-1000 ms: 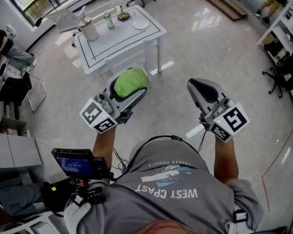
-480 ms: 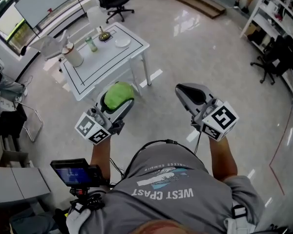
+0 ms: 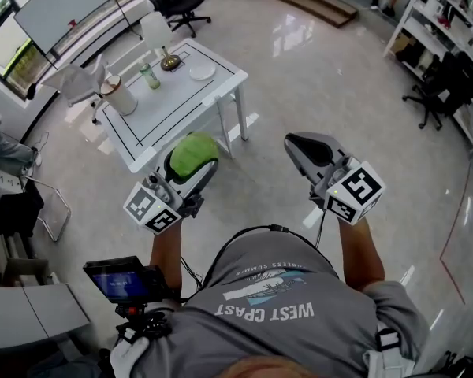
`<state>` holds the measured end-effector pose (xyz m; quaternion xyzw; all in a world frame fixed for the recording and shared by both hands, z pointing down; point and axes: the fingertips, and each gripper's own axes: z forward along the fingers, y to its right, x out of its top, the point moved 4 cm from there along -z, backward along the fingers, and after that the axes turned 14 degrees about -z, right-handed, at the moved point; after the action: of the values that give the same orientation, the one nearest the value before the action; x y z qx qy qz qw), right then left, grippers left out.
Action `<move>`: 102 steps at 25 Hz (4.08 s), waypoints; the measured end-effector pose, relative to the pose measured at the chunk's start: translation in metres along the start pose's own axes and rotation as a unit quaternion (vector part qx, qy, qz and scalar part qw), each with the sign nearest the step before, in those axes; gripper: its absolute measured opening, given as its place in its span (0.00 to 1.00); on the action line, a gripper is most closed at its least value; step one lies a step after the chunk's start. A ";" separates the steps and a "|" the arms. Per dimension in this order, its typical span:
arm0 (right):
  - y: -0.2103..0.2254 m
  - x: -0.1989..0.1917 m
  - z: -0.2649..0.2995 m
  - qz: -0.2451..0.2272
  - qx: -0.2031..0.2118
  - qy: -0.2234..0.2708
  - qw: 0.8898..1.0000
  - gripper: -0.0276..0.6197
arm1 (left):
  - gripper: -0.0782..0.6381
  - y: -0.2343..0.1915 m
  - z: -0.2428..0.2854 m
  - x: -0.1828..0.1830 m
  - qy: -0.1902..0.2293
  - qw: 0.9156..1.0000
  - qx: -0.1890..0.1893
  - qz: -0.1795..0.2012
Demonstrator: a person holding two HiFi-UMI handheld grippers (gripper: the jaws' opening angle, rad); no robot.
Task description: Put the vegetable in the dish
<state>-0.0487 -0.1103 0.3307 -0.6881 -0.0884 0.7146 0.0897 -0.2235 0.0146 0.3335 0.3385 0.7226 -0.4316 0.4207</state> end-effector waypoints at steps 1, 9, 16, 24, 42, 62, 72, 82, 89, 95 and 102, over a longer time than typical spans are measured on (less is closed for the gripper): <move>-0.002 0.001 0.007 -0.001 0.001 0.000 1.000 0.05 | 0.55 -0.005 -0.004 0.002 0.000 1.000 -0.001 0.000; 0.018 -0.010 0.042 -0.006 0.005 -0.018 1.000 0.05 | 0.55 -0.050 0.001 0.006 0.007 1.000 0.006 -0.010; 0.067 -0.016 0.062 -0.004 0.020 -0.013 1.000 0.05 | 0.55 -0.079 0.036 0.010 0.006 1.000 0.025 -0.010; 0.122 -0.018 0.073 -0.007 0.050 -0.011 0.999 0.05 | 0.55 -0.105 0.082 0.008 0.008 0.998 0.057 -0.013; 0.176 -0.055 0.148 0.003 0.035 -0.024 0.999 0.05 | 0.55 -0.218 0.111 0.015 -0.013 0.998 0.061 -0.024; 0.232 -0.092 0.201 0.011 -0.032 -0.076 0.997 0.05 | 0.55 -0.348 0.148 -0.004 -0.064 0.993 0.057 -0.082; 0.304 -0.114 0.217 -0.016 -0.005 -0.084 0.996 0.05 | 0.55 -0.427 0.194 -0.048 -0.074 0.983 0.129 -0.112; 0.342 -0.153 0.232 0.000 0.001 -0.111 0.994 0.05 | 0.55 -0.512 0.207 -0.105 -0.116 0.963 0.185 -0.156; 0.355 -0.162 0.268 0.006 -0.008 -0.132 0.991 0.05 | 0.55 -0.592 0.206 -0.135 -0.158 0.946 0.213 -0.185; 0.374 -0.166 0.283 0.005 -0.025 -0.153 0.988 0.05 | 0.55 -0.655 0.211 -0.163 -0.180 0.929 0.240 -0.217; 0.382 -0.181 0.298 0.021 -0.054 -0.181 0.982 0.05 | 0.55 -0.720 0.207 -0.197 -0.234 0.907 0.255 -0.240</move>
<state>-0.3425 -0.5268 0.4218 -0.5529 -0.1277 0.8231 0.0198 -0.6898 -0.4850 0.6983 0.1397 0.5284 -0.7557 0.3609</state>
